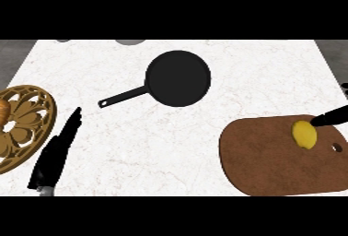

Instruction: Pick the lemon from the cutting board and place it in the pan

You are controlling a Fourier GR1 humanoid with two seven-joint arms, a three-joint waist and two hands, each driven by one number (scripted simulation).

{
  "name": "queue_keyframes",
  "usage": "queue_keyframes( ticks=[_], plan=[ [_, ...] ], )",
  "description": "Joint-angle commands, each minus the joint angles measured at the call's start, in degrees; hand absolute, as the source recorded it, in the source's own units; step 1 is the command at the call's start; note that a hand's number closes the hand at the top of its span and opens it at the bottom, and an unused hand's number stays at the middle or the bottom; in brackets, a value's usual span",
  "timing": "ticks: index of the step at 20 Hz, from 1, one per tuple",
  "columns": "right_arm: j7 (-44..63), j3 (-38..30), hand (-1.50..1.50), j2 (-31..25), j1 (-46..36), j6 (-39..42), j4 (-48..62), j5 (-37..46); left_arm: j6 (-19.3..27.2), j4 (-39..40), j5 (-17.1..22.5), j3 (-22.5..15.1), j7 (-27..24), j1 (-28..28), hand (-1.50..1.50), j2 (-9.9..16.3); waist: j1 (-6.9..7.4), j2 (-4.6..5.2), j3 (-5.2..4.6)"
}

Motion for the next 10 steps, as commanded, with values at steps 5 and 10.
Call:
queue_keyframes(
  ticks=[5,10],
  plan=[
    [6.57,2.82,-1.50,1.61,-8.24,5.42,10.53,-0.87,-2.93,-2.00,1.56,3.17,0.41,1.76,0.00,1.83,0.38,0.06,0.03],
    [10.48,7.50,-1.50,4.19,-6.87,4.60,8.84,0.06,-0.63,-2.10,-1.47,0.77,4.13,-0.30,0.00,-1.16,-0.48,-0.12,0.01]
  ],
)
